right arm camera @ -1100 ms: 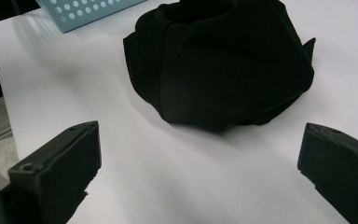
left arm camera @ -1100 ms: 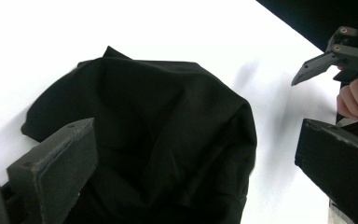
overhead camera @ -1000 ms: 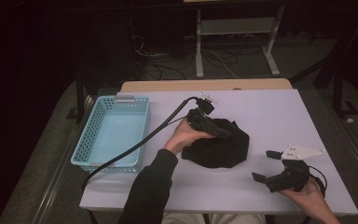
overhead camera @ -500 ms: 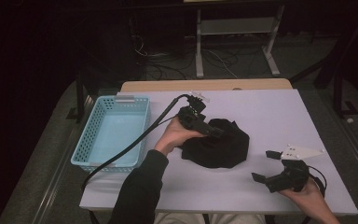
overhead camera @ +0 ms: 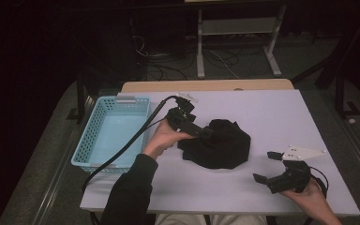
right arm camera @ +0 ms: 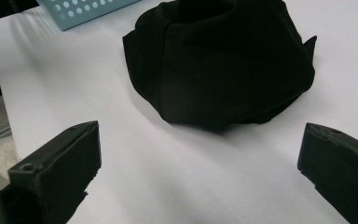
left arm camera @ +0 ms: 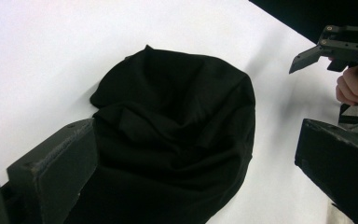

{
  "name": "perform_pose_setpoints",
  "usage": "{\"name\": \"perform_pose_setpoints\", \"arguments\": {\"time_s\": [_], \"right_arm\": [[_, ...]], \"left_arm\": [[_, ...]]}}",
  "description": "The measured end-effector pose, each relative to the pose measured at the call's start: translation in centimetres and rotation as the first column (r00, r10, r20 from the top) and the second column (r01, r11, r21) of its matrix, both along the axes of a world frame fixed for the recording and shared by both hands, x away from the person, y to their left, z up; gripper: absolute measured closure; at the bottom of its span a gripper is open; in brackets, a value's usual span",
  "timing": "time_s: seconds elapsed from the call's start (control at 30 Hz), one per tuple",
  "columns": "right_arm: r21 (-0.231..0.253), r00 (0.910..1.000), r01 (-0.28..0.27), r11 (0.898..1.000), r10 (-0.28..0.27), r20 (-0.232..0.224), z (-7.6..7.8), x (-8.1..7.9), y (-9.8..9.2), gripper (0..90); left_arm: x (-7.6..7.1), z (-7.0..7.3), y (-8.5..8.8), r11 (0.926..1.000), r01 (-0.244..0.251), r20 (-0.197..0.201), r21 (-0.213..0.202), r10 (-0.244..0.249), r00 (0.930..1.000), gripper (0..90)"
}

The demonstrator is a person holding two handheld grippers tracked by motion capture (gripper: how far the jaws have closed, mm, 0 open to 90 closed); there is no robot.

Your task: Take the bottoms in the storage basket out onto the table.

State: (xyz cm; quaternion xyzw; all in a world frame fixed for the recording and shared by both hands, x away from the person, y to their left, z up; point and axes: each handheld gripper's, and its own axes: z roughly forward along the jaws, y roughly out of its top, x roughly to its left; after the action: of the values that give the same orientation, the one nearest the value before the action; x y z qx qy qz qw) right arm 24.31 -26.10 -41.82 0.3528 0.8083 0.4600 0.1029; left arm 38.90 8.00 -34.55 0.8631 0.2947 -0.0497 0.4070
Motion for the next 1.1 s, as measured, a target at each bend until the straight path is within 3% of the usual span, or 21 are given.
{"name": "perform_pose_setpoints", "arguments": {"time_s": [0.7,1.1], "right_arm": [[-0.001,1.0000,0.002,1.000,-0.002,-0.002,0.0,0.0,0.0,0.0],[-0.001,1.0000,0.004,1.000,-0.004,-0.001,0.0,0.0,0.0,0.0]], "left_arm": [[-2.0,1.3,4.2,0.9992,-0.036,0.052,-0.015,0.037,0.9980,0.0],[-3.5,1.0,6.6,0.9976,-0.063,0.061,-0.029,0.065,0.9960,0.0]]}}
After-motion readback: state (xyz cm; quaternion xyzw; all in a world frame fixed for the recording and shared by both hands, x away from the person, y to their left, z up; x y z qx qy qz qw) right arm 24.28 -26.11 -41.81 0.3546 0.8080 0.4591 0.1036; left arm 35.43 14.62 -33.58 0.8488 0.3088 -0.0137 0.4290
